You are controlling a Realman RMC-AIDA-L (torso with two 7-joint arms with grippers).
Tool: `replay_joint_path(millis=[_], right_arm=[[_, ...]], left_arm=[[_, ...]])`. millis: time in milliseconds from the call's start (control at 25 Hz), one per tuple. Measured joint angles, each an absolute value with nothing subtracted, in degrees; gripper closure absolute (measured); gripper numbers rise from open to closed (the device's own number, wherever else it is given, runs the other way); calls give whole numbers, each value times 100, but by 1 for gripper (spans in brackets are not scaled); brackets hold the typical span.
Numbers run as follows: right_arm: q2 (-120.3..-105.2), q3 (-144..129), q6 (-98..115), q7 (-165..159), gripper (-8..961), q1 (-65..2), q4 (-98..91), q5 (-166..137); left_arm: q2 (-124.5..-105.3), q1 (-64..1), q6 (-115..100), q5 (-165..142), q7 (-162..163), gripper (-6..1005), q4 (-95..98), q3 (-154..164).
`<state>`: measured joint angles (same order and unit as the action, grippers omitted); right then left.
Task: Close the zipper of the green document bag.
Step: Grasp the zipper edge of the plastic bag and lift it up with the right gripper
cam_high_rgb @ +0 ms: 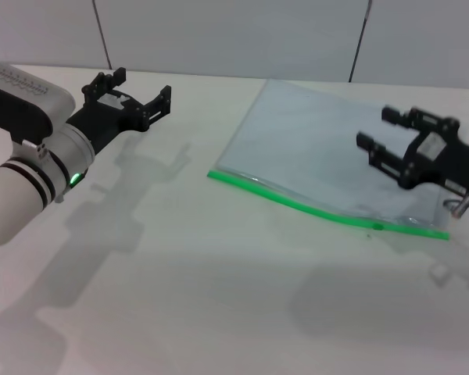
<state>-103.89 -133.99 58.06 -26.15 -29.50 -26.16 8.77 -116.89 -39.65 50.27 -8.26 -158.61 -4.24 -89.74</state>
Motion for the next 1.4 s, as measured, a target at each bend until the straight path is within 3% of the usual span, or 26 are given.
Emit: replay_joint_path(millis=[400, 640, 680, 880, 1400], right_arm=[[-10794, -11962, 5964, -2948, 398, -2851, -2944, 894], [-11236, -10861, 5105, -2111, 397, -2838, -3091, 850], [-11236, -10861, 5105, -2111, 397, -2838, -3091, 850], [-11539, -9959, 4172, -1353, 397, -2686, -3468, 855], [-11671, -9448, 2988, 164, 397, -2492, -4540, 889]], left_arm=[[-11689, -3991, 5027, -826, -15856, 120, -431, -8974], [-11695, -4009, 5028, -826, -15855, 121, -431, -8974], [-11695, -4009, 5028, -826, -15855, 121, -431, -8974], [-11697, -4017, 5027, -826, -15855, 121, -431, -8974], [-11710, -4079, 4963, -809, -15855, 121, -440, -8974]])
